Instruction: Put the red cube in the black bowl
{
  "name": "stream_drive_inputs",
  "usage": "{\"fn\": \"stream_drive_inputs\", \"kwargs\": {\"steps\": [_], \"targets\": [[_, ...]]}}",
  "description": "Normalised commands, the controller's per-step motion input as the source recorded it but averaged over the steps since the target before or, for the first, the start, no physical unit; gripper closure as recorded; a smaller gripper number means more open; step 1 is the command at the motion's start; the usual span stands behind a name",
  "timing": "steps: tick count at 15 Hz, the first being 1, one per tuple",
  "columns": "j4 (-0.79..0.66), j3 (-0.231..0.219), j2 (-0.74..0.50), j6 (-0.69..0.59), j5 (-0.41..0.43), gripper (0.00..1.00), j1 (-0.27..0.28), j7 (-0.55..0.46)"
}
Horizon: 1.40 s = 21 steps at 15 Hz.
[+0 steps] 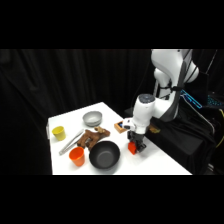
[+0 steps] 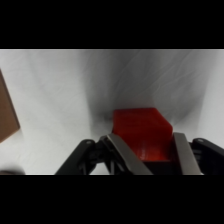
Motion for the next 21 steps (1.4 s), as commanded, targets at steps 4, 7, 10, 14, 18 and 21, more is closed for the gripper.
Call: {"fn": "stream_drive_inputs", "kwargs": {"steps": [4,7,10,14,18,21], "targets": [[0.00,-0.145,-0.13,-0.21,0.065,0.73,0.193,-0.01],[-0.01,-0.164,-0.40,-0.55,-0.149,0.74,0.178,0.07],[0.05,0.002,-0.47,-0.58,-0.313,0.74,-0.072,0.14],[0.13,0.240,-0.39,-0.52,-0.210,0.74,-0.336,0.03],[0.18,0.290,-0.23,-0.42,-0.022,0.74,-0.352,-0.13],[0.20,0.218,-0.12,-0.32,0.021,0.74,-0.256,-0.17]]}}
